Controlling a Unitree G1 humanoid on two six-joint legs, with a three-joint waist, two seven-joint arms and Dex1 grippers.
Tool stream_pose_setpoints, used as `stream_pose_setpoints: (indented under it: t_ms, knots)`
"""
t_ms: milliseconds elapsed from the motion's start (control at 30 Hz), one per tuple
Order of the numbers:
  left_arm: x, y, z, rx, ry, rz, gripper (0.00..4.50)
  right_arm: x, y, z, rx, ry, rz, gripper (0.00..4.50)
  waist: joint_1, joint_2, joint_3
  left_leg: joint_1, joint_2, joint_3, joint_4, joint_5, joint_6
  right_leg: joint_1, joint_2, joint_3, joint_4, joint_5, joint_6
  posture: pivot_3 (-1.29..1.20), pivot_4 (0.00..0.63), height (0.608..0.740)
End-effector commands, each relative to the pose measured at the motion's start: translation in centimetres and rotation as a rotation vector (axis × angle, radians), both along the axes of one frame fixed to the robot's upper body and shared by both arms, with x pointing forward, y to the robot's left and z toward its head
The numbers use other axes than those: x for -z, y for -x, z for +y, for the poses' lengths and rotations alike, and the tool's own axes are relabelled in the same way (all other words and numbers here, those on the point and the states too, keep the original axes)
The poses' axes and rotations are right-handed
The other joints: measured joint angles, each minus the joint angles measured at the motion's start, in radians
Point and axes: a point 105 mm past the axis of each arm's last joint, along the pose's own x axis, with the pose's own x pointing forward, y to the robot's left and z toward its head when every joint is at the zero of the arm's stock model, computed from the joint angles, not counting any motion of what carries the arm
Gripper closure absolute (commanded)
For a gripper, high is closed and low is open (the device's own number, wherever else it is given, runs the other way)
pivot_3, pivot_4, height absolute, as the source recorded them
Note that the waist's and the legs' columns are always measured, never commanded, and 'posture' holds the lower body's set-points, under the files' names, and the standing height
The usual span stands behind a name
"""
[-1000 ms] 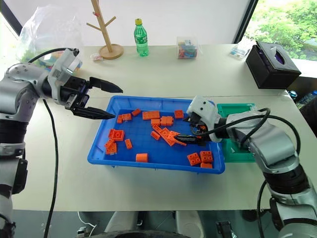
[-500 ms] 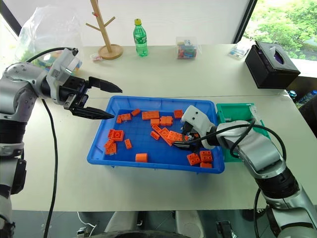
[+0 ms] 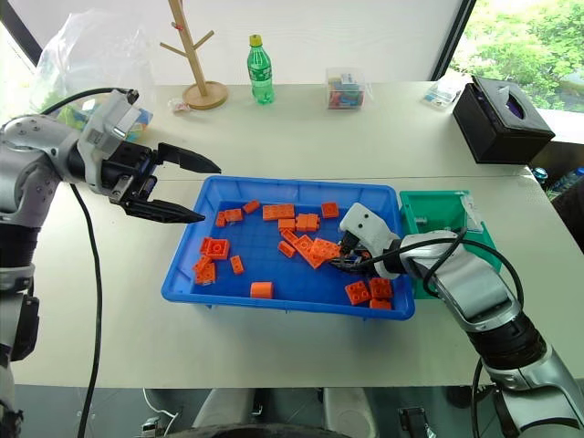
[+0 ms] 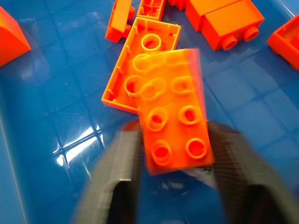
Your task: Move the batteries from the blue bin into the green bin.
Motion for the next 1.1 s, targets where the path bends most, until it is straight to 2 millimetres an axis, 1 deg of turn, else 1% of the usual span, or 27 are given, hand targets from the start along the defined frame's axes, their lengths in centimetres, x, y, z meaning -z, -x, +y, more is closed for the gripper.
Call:
stream_pose_setpoints:
  t_ms: [33, 133, 233, 333, 433, 500, 533, 600, 667, 700, 767, 800, 867, 900, 967, 1033, 1100]
  knots:
    - [-1.0, 0.0, -0.2, 0.008, 0.005, -0.047, 0.0, -2.0, 0.3, 0.6, -0.023, -0.044, -0.042, 3.26, -0.001, 0.0, 0.0, 0.0, 0.0, 0.0, 0.0, 0.0, 0.0, 0.0, 0.0, 0.0, 0.0, 0.0, 0.0, 0.0, 0.15, 0.736]
    - [-0.9, -0.1, -0.2, 0.006, 0.007, -0.047, 0.0, -3.7, 0.3, 1.1, -0.035, -0.082, -0.056, 3.26, -0.003, 0.0, 0.0, 0.0, 0.0, 0.0, 0.0, 0.0, 0.0, 0.0, 0.0, 0.0, 0.0, 0.0, 0.0, 0.0, 0.15, 0.736]
    - [-0.9, -0.1, -0.3, 0.005, 0.008, -0.047, 0.0, -4.8, -0.7, 0.5, -0.01, -0.079, -0.084, 3.26, -0.002, 0.0, 0.0, 0.0, 0.0, 0.0, 0.0, 0.0, 0.0, 0.0, 0.0, 0.0, 0.0, 0.0, 0.0, 0.0, 0.15, 0.736]
    - [-0.9, -0.2, -0.4, 0.006, 0.011, -0.049, 0.0, -4.7, -2.2, -0.8, 0.036, -0.044, -0.106, 3.26, -0.001, 0.0, 0.0, 0.0, 0.0, 0.0, 0.0, 0.0, 0.0, 0.0, 0.0, 0.0, 0.0, 0.0, 0.0, 0.0, 0.15, 0.736]
    - [-1.0, -0.2, -0.5, 0.007, 0.015, -0.053, 0.0, -3.8, -3.5, -2.0, 0.07, 0.007, -0.115, 3.26, 0.002, 0.0, 0.0, 0.0, 0.0, 0.0, 0.0, 0.0, 0.0, 0.001, 0.0, 0.0, -0.001, 0.0, 0.0, 0.0, 0.15, 0.736]
    - [-1.1, -0.2, -0.5, 0.007, 0.016, -0.057, 0.0, -2.9, -4.3, -3.0, 0.092, 0.063, -0.125, 2.24, 0.0, 0.0, 0.0, 0.0, 0.0, 0.0, 0.0, 0.0, 0.0, 0.001, 0.0, 0.0, -0.001, 0.0, 0.0, 0.0, 0.15, 0.736]
    - [-1.2, -0.2, -0.5, 0.006, 0.017, -0.058, 0.0, -2.7, -4.7, -3.2, 0.098, 0.08, -0.134, 1.93, 0.0, 0.0, 0.0, 0.0, 0.0, 0.0, 0.0, 0.0, 0.0, 0.0, 0.0, 0.0, -0.001, 0.0, 0.0, 0.0, 0.15, 0.736]
    - [-1.2, -0.2, -0.5, 0.004, 0.018, -0.059, 0.0, -3.2, -5.1, -3.3, 0.097, 0.077, -0.151, 1.01, -0.001, 0.0, 0.0, 0.0, 0.0, 0.0, 0.0, 0.0, 0.0, 0.0, 0.0, 0.0, -0.001, 0.0, 0.0, 0.0, 0.15, 0.736]
    - [-1.3, -0.2, -0.4, 0.001, 0.018, -0.059, 0.0, -4.1, -5.2, -3.2, 0.082, 0.051, -0.162, 1.01, -0.001, 0.0, 0.0, 0.0, 0.0, 0.0, 0.0, 0.0, 0.0, 0.0, 0.0, 0.0, 0.0, 0.0, 0.0, 0.0, 0.15, 0.736]
    - [-1.2, -0.2, -0.4, 0.0, 0.017, -0.059, 0.0, -5.0, -5.1, -3.1, 0.06, 0.036, -0.182, 1.01, -0.001, 0.0, 0.0, 0.0, 0.0, 0.0, 0.0, 0.0, 0.0, 0.0, 0.0, 0.0, 0.0, 0.0, 0.0, 0.0, 0.15, 0.736]
    - [-1.2, -0.1, -0.3, -0.002, 0.016, -0.057, 0.0, -6.7, -4.5, -2.8, -0.011, 0.007, -0.204, 1.01, 0.001, 0.0, 0.0, 0.0, 0.0, 0.0, 0.0, 0.0, 0.0, 0.0, 0.0, 0.0, 0.0, 0.0, 0.0, 0.0, 0.15, 0.736]
    - [-1.1, -0.1, -0.3, -0.004, 0.016, -0.057, 0.0, -7.3, -4.2, -2.8, -0.042, 0.005, -0.213, 1.01, 0.001, 0.0, 0.0, 0.0, 0.0, 0.0, 0.0, 0.0, 0.0, 0.0, 0.0, 0.0, 0.0, 0.0, 0.0, 0.0, 0.15, 0.736]
    - [-1.1, -0.1, -0.2, -0.004, 0.017, -0.055, 0.0, -8.3, -3.1, -2.5, -0.164, 0.0, -0.236, 1.01, 0.0, 0.0, 0.0, 0.0, 0.0, 0.0, 0.0, 0.0, 0.0, 0.0, 0.0, 0.0, -0.001, 0.0, 0.0, 0.0, 0.15, 0.736]
    - [-1.1, -0.2, -0.3, -0.005, 0.018, -0.055, 0.0, -8.6, -2.5, -2.4, -0.226, 0.0, -0.235, 1.01, 0.0, 0.0, 0.0, 0.0, 0.0, 0.0, 0.0, 0.0, 0.0, 0.0, 0.0, -0.001, -0.001, 0.0, 0.0, 0.0, 0.15, 0.736]
    - [-1.1, -0.2, -0.3, -0.004, 0.019, -0.055, 0.0, -8.2, -1.5, -2.4, -0.338, 0.04, -0.225, 1.01, 0.0, 0.0, 0.0, 0.0, 0.0, 0.0, 0.0, 0.0, 0.0, 0.0, 0.0, -0.001, -0.001, 0.0, 0.0, 0.0, 0.15, 0.736]
    - [-1.1, -0.3, -0.4, -0.002, 0.021, -0.056, 0.0, -7.3, -1.6, -2.7, -0.39, 0.108, -0.219, 1.01, -0.002, 0.0, 0.0, 0.0, 0.0, 0.0, 0.0, 0.0, 0.0, 0.001, 0.0, -0.001, -0.001, 0.0, 0.0, 0.0, 0.15, 0.736]
    - [-1.2, -0.3, -0.5, 0.0, 0.024, -0.057, 0.0, -6.7, -2.3, -2.7, -0.406, 0.152, -0.234, 1.01, -0.005, 0.0, 0.0, 0.001, 0.0, 0.0, 0.0, 0.0, 0.0, 0.001, 0.0, -0.001, -0.001, 0.0, 0.0, 0.0, 0.15, 0.736]
